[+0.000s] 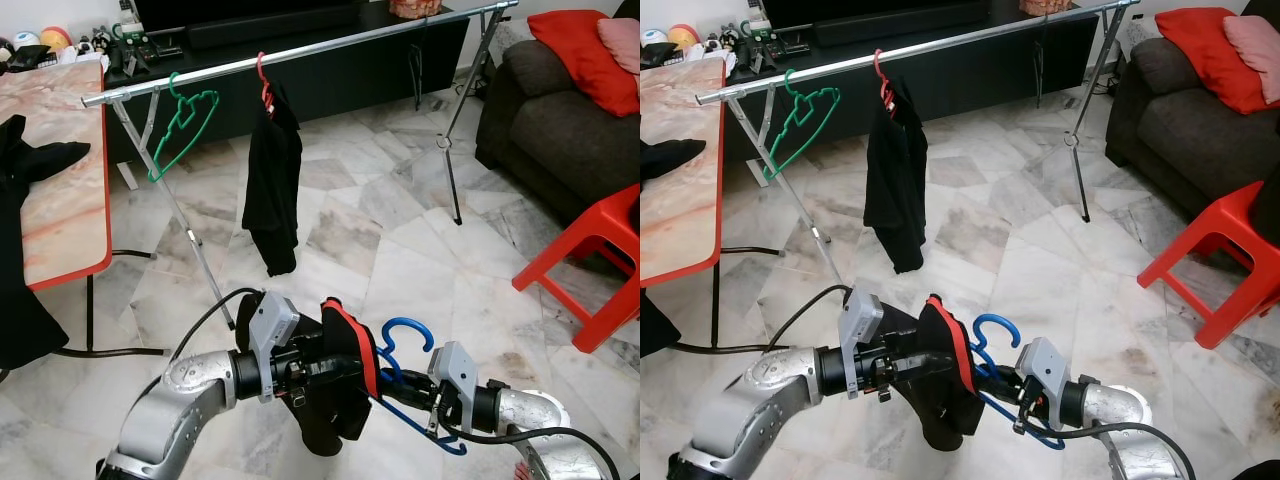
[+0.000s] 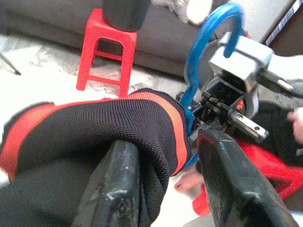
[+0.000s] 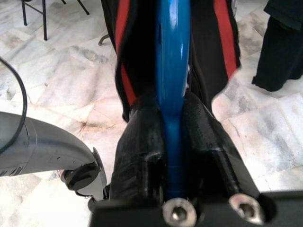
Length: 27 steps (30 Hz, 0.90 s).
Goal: Hang hanger
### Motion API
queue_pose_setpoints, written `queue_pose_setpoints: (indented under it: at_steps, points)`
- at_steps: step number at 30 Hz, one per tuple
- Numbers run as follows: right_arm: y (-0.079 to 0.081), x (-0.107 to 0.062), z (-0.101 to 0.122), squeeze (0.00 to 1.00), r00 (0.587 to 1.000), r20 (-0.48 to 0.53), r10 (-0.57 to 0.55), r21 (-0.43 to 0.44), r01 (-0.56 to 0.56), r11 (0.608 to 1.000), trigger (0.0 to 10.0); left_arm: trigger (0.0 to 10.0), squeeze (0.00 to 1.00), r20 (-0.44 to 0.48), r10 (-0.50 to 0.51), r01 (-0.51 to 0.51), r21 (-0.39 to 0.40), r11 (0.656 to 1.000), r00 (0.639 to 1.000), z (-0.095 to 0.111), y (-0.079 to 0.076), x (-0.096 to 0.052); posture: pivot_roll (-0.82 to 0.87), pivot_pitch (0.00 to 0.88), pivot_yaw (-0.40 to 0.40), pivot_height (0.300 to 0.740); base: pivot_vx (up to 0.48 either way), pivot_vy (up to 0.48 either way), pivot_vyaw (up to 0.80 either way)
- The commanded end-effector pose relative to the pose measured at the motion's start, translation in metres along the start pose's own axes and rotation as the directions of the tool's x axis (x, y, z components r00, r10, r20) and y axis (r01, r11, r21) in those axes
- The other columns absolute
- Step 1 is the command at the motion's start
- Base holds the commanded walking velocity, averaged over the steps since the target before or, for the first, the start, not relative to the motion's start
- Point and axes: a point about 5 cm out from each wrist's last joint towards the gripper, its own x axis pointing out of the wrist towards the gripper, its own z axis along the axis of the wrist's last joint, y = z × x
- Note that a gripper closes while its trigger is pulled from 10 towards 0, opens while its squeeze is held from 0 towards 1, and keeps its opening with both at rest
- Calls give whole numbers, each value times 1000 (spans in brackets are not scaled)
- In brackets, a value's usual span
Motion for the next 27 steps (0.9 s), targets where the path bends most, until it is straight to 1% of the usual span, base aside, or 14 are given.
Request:
queue_pose_setpoints:
  at_steps: [1,2,3,4,5,6,7,12,19,23,24,27]
  points:
    - [-1,-3,4,0,1000,11,-3,-23,3,1000,0,0,31,-28,-69,72,114,991,997,10,-7,3,-34,143,14,740,0,0,0]
    - [-1,-3,4,0,1000,10,-2,-23,2,1000,0,8275,0,-41,-78,83,132,988,996,10,-8,3,-34,145,13,740,0,0,0]
    - [-1,-3,4,0,1000,8,-2,-24,2,1000,0,8275,0,-52,-83,89,146,985,995,11,-8,4,-34,146,13,740,0,0,0]
    - [-1,-3,4,0,1000,6,-1,-25,1,1000,0,10000,0,-59,-83,91,150,985,995,12,-8,4,-34,149,12,740,0,0,0]
    - [-1,-3,4,0,1000,6,-1,-25,1,1000,0,10000,0,-59,-83,91,150,985,995,12,-8,4,-34,149,12,740,0,0,0]
    - [-1,-3,4,0,1000,5,0,-26,0,1000,0,4431,0,-59,-86,94,152,984,995,13,-9,6,-34,150,11,740,0,0,0]
    - [-1,-3,4,0,1000,4,1,-27,-1,1000,0,0,0,-53,-86,93,149,985,995,15,-9,7,-34,150,11,740,0,0,0]
    - [-3,-3,5,0,1000,1,2,-30,-2,1000,0,0,0,-52,-102,109,155,982,993,15,-12,10,-36,154,7,740,0,0,0]
    - [-3,-4,5,0,1000,-1,3,-30,-3,1000,0,0,0,-51,-108,115,152,982,993,15,-12,10,-35,154,6,740,0,0,0]
    - [-3,-3,4,0,1000,-3,5,-28,-5,1000,0,0,0,-26,-106,109,123,986,994,13,-13,11,-35,156,6,740,0,0,0]
    - [-2,-2,3,0,1000,-8,9,-28,-9,1000,0,0,0,-9,-105,105,98,990,994,12,-14,12,-35,156,6,740,0,0,0]
    - [-1,-2,2,0,1000,-11,12,-28,-12,1000,0,0,0,5,-101,100,75,992,995,11,-14,13,-36,158,6,740,0,0,0]
